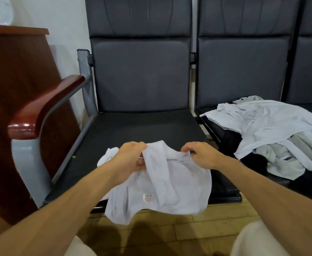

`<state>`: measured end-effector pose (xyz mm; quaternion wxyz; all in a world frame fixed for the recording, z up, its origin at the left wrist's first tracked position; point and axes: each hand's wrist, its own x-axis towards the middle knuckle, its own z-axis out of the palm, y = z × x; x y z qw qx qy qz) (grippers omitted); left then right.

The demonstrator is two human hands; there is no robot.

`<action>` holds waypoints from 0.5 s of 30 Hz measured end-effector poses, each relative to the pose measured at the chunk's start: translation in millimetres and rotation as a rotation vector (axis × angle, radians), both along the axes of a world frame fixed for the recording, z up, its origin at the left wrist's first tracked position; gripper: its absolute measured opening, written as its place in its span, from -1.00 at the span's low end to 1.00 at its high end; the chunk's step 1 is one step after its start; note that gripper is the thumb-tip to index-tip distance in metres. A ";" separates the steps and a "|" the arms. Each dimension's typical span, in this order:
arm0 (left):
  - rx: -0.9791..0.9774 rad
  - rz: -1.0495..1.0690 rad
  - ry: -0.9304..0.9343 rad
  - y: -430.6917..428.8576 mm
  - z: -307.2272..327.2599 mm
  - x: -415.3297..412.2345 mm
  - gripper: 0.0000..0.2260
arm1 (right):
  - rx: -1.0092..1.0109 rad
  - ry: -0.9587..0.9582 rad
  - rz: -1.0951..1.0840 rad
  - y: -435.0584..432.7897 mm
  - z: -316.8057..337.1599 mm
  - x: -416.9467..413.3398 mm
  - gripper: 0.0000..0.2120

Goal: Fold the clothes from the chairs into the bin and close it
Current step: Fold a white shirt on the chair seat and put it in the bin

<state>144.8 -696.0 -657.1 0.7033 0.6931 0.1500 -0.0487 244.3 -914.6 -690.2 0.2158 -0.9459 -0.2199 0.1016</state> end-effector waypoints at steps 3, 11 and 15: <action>0.047 0.036 0.036 12.1 0.7 -3.7 -0.86 | -0.056 0.020 0.015 1.5 -3.6 3.2 -0.67; 0.895 0.014 -0.052 34.8 -16.0 5.4 -0.90 | -0.164 -0.008 -0.075 11.3 -10.2 8.1 -0.53; 1.115 -0.049 -0.120 30.1 -13.9 6.6 -0.93 | -0.193 -0.100 -0.093 9.8 -6.2 7.4 -0.74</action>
